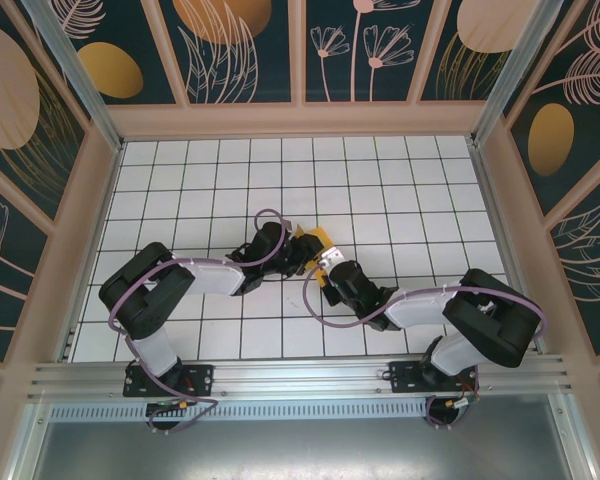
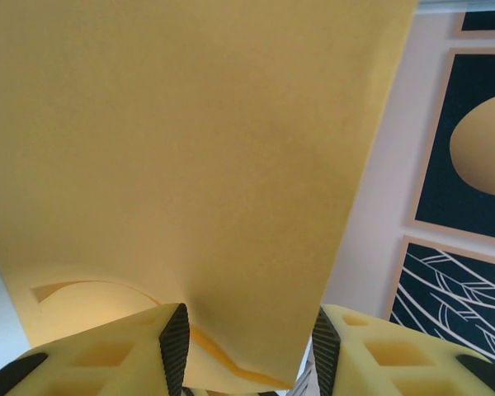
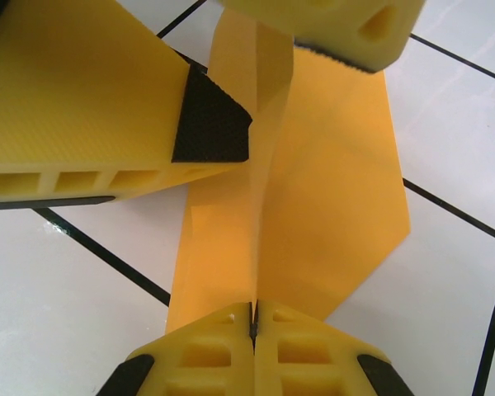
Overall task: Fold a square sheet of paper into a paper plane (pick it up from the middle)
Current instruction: Fourth fold the wing at the center of the table.
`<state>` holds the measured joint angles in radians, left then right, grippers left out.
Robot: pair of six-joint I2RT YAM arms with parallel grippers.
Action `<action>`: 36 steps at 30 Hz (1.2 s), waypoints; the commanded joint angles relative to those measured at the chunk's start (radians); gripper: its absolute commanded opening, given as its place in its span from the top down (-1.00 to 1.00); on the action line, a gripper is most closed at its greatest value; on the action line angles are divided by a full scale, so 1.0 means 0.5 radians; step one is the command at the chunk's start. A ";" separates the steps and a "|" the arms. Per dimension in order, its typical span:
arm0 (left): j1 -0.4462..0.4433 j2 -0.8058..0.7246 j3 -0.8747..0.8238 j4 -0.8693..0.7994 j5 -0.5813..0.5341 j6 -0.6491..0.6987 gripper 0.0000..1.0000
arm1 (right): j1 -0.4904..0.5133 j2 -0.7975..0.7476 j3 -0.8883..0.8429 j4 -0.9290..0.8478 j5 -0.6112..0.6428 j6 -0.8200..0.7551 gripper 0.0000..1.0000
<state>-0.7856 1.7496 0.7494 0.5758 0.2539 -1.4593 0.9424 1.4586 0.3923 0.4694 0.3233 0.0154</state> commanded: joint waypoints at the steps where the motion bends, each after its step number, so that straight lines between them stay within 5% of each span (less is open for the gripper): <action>1: -0.007 0.017 0.058 -0.047 -0.002 0.019 0.06 | 0.014 -0.005 0.031 0.058 0.015 -0.031 1.00; 15: -0.007 0.008 0.039 -0.117 -0.011 0.068 0.39 | 0.017 0.005 0.032 0.046 0.048 0.025 1.00; 36: -0.005 -0.060 0.054 -0.167 -0.046 0.194 0.47 | -0.088 0.046 0.053 -0.075 -0.140 0.279 0.95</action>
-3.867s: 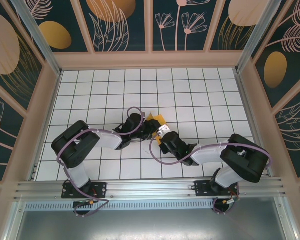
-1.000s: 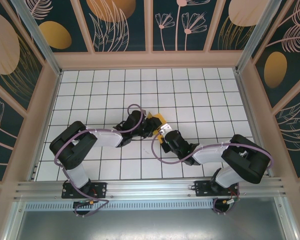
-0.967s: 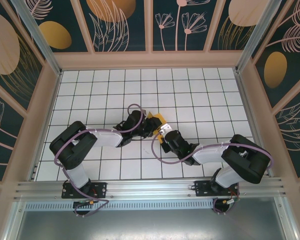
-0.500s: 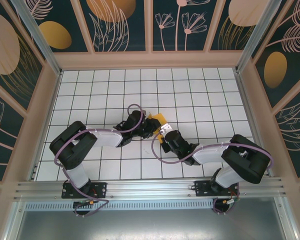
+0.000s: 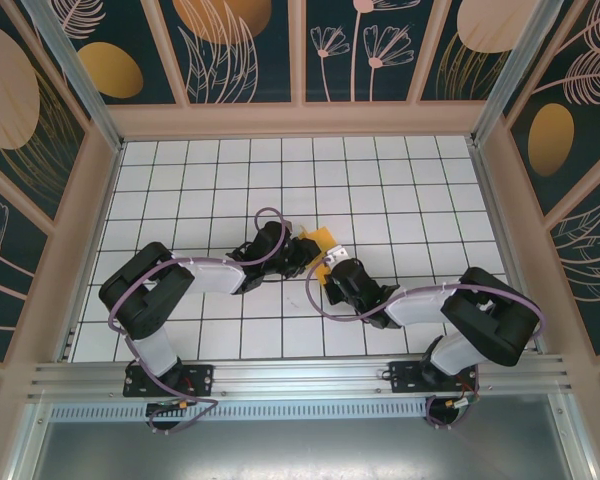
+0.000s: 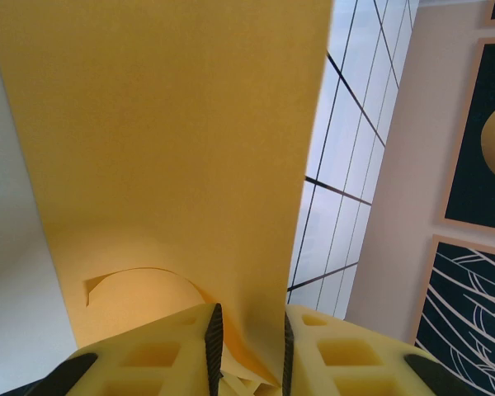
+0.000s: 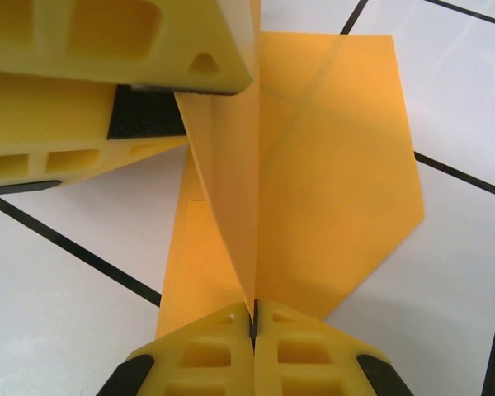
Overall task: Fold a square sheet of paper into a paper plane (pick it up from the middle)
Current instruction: Fourth fold the wing at the center of the table.
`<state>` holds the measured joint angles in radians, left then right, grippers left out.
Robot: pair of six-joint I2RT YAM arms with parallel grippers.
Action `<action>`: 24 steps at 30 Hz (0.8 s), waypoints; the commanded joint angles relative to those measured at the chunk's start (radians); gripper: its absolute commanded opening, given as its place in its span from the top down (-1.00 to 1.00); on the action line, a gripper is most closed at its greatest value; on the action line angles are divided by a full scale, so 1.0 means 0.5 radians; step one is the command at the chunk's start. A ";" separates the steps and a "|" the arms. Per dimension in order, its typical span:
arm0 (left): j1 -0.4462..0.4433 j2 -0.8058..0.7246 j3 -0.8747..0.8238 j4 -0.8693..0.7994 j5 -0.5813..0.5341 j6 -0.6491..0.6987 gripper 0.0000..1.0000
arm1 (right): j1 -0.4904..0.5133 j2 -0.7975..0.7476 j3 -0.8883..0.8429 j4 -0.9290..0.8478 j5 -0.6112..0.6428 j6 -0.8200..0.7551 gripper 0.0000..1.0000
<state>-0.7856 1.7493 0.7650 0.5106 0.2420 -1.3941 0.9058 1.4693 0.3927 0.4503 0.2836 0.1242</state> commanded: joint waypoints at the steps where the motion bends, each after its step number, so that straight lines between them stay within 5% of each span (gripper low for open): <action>1: -0.008 -0.058 0.021 -0.034 -0.026 0.062 0.47 | -0.017 0.024 0.054 -0.041 -0.061 0.059 0.95; 12: -0.002 -0.016 0.035 -0.021 -0.030 0.102 0.85 | -0.066 -0.036 0.065 -0.097 -0.163 0.148 0.85; 24: 0.108 0.152 0.219 -0.132 0.149 0.423 0.90 | -0.556 -0.538 0.057 -0.411 -1.254 0.431 0.41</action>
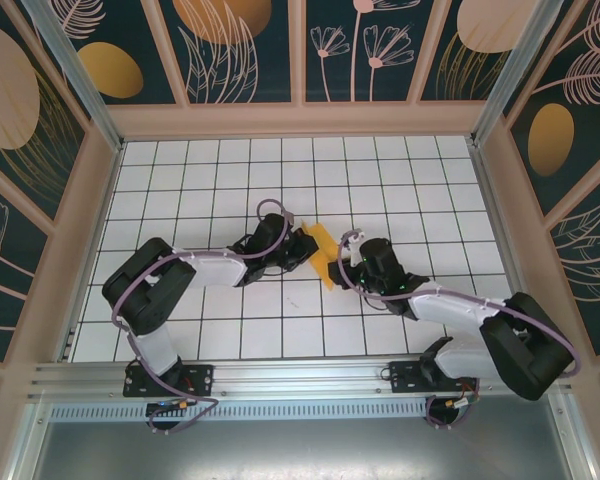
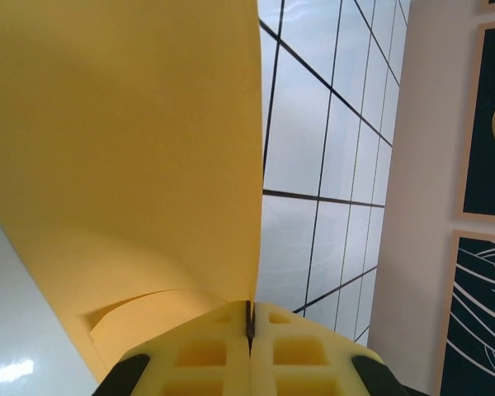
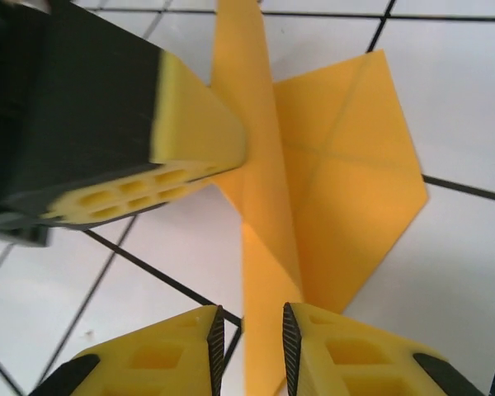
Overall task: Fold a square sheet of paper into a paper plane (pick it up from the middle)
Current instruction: Fourth fold the wing at the center of the table.
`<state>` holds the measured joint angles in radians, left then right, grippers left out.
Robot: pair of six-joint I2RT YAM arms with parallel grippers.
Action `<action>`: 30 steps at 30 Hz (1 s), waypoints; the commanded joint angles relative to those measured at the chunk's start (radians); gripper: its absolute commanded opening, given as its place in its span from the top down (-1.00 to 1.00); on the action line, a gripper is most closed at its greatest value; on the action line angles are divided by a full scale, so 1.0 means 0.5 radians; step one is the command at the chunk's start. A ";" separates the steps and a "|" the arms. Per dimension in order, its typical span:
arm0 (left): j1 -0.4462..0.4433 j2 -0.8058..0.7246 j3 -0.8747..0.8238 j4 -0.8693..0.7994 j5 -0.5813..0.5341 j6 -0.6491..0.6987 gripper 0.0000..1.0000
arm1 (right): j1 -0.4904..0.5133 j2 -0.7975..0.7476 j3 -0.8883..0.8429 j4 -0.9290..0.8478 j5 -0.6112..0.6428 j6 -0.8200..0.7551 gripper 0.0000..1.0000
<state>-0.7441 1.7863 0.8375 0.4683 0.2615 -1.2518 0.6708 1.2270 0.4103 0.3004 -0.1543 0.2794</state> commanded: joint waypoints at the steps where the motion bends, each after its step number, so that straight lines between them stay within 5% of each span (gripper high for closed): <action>1: 0.031 0.093 0.086 -0.047 0.128 0.147 0.92 | -0.151 -0.044 0.040 -0.124 -0.466 0.146 0.41; 6: 0.070 0.120 0.091 -0.053 0.172 0.210 0.95 | -0.536 0.212 0.180 -0.135 -0.865 0.397 0.74; 11: 0.113 0.164 0.122 -0.054 0.266 0.275 0.95 | -0.624 0.500 0.402 -0.147 -0.992 0.463 0.91; 22: 0.157 0.253 0.194 -0.136 0.381 0.412 0.96 | -0.601 1.026 0.762 -0.434 -0.881 0.326 0.97; 30: 0.217 0.250 0.225 -0.269 0.417 0.565 0.98 | -0.558 1.199 0.901 -0.714 -0.557 0.136 0.97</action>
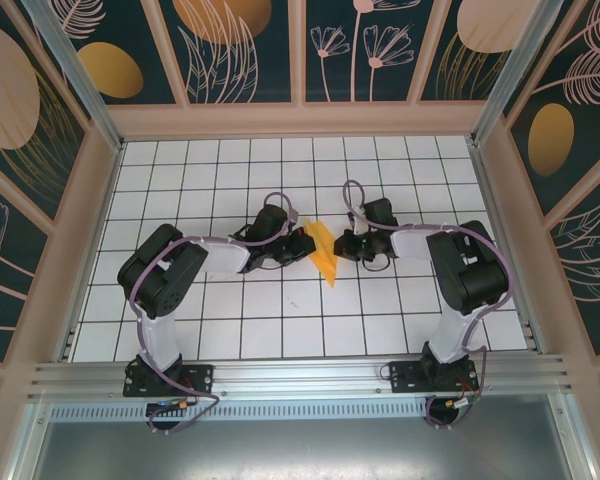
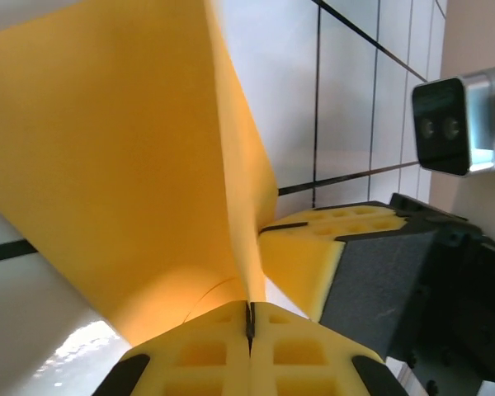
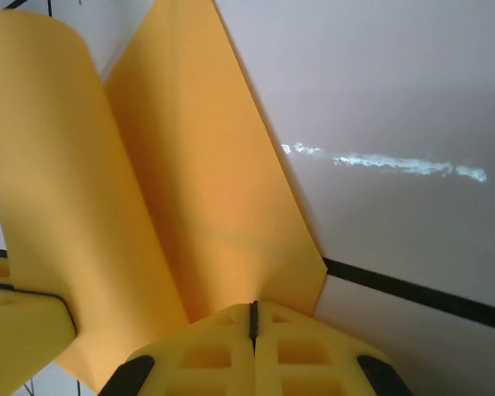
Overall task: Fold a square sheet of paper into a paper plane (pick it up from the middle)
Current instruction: Fourth fold the wing at the center of the table.
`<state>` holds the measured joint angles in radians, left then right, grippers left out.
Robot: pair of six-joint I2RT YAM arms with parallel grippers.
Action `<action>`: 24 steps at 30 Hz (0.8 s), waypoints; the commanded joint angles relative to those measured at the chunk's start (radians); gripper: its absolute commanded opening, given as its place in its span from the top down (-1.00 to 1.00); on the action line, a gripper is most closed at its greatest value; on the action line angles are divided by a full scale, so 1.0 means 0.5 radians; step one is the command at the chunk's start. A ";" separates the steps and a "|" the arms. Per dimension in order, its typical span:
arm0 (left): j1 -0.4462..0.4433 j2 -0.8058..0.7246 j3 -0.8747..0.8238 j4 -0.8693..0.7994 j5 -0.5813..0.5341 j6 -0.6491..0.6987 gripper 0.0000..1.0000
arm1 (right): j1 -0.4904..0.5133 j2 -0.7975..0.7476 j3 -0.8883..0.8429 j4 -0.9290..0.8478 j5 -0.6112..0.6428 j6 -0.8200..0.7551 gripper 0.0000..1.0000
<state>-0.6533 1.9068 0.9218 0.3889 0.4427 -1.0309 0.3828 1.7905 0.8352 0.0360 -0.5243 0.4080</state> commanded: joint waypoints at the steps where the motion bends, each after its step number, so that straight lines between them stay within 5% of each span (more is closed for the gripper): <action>1: 0.043 0.000 0.071 -0.148 0.059 0.158 0.97 | 0.024 0.088 0.065 -0.221 0.226 -0.146 0.97; 24: 0.107 0.165 0.507 -0.922 -0.168 0.857 0.97 | 0.084 0.156 0.151 -0.316 0.319 -0.256 0.96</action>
<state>-0.6125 1.9640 1.1500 0.0025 0.3981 -0.6754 0.4183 1.8168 0.9169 -0.0525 -0.4381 0.2985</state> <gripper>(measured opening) 0.069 0.068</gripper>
